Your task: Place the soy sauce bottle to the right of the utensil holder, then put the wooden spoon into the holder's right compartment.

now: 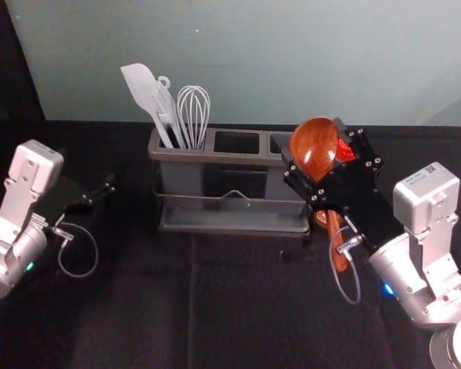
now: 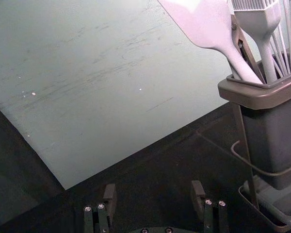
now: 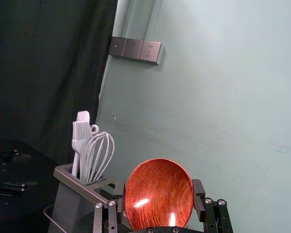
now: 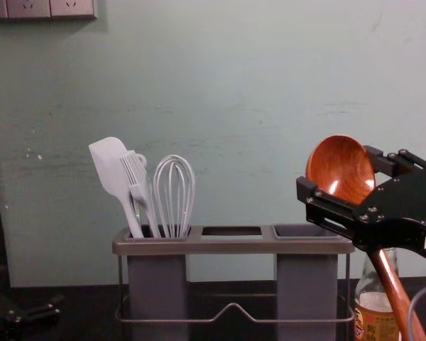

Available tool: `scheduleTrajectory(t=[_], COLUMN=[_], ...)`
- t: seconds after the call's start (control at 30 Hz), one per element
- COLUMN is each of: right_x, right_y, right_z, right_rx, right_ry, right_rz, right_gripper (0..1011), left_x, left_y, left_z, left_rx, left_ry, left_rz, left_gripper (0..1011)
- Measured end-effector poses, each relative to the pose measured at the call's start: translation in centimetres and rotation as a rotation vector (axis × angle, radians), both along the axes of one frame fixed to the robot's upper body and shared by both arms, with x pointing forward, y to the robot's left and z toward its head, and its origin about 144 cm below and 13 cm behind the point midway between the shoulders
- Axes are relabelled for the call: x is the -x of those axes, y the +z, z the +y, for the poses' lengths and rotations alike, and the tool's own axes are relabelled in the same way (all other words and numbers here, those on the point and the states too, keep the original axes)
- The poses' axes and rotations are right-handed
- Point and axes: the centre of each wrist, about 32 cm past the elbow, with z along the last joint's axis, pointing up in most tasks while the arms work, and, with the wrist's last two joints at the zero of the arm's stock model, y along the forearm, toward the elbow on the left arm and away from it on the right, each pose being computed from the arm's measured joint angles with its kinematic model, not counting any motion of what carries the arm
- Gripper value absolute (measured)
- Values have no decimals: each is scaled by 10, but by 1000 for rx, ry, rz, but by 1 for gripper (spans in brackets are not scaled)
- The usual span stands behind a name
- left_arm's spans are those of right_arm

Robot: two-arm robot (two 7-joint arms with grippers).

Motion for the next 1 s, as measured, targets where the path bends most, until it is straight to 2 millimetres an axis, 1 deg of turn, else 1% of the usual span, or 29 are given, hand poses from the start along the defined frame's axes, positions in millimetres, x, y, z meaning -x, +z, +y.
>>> scheduleTrajectory(t=[0.4, 0.5, 0.6, 0.67, 0.73, 0.83, 0.93, 0.97, 1.0], right_x=[0, 1, -2, -6, -18, -29, -47, -47, -54], right_y=[0, -4, -4, -2, 6, 13, 26, 26, 31], right_z=[0, -5, -7, -8, -6, -5, 1, 1, 4], right_rx=[0, -6, -15, -22, -36, -46, -53, -53, -56], right_ry=[4, 2, 0, 2, 14, 28, 55, 55, 69], right_rz=[1, -12, -50, -73, -114, -141, -174, -174, -183], right_gripper=[840, 840, 840, 840, 840, 840, 840, 840, 840], left_x=[0, 0, 0, 0, 0, 0, 0, 0, 0], left_y=[0, 0, 0, 0, 0, 0, 0, 0, 0], left_z=[0, 0, 0, 0, 0, 0, 0, 0, 0], left_rx=[0, 0, 0, 0, 0, 0, 0, 0, 0], left_ry=[0, 0, 0, 0, 0, 0, 0, 0, 0], left_rz=[0, 0, 0, 0, 0, 0, 0, 0, 0], left_gripper=[1005, 1005, 1005, 1005, 1005, 1005, 1005, 1005, 1005])
